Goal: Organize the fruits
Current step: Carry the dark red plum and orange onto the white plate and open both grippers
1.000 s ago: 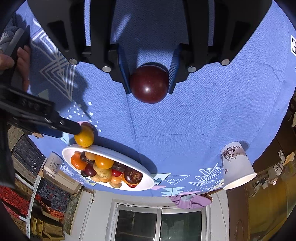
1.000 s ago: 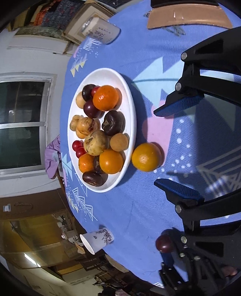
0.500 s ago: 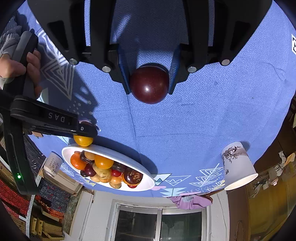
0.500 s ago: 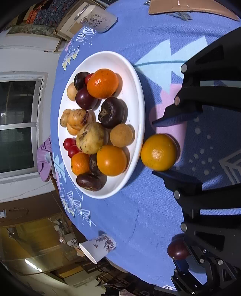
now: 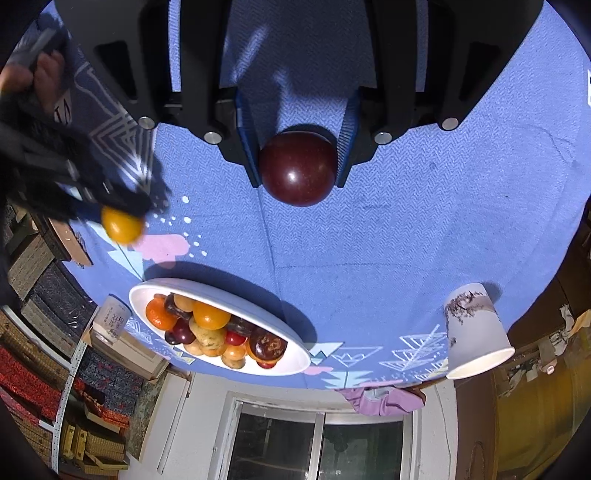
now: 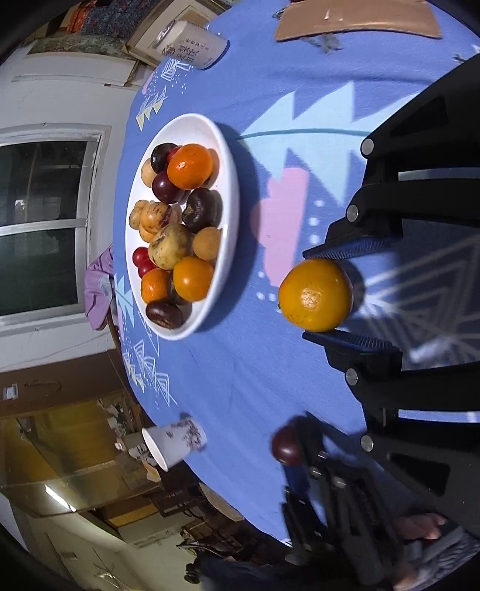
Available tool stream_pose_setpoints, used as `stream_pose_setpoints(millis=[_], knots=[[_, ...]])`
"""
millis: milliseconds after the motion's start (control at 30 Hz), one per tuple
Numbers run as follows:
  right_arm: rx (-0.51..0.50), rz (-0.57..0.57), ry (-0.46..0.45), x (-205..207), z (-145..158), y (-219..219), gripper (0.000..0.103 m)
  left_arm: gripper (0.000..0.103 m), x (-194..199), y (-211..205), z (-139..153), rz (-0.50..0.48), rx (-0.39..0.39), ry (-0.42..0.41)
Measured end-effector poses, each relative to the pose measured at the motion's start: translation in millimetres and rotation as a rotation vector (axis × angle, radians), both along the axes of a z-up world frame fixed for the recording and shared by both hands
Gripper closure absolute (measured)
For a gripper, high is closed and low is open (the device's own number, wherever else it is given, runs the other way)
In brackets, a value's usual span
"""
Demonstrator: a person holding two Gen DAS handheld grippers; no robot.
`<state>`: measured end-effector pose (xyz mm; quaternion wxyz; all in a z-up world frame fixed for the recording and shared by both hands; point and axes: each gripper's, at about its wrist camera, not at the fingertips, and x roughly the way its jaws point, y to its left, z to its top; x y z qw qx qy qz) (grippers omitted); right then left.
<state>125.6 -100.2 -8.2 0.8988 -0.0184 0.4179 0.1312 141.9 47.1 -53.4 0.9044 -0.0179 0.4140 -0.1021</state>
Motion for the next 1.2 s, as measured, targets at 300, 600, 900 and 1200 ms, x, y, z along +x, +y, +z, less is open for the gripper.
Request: stream_pose_setpoints(millis=[300, 600, 900, 1200], knots=[[0.062, 0.026, -0.042, -56.1, 15.0, -17.4, 0.065, 0.064, -27.9, -28.6, 9.2, -0.063, 0.023, -0.058], [0.125, -0.012, -0.115, -36.3, 67.2, -55.0, 0.065, 0.064, -13.9, -53.2, 57.8, -0.096, 0.021, -0.143], [0.078, -0.142, -0.252, 76.0, 140.7, -89.2, 0.065, 0.064, 106.1, -88.9, 129.0, -0.044, 0.015, -0.194], [-0.035, -0.181, -0.085, 202.0, 65.4, -80.0, 0.065, 0.064, 206.2, -107.1, 73.6, -0.016, 0.02, -0.062]])
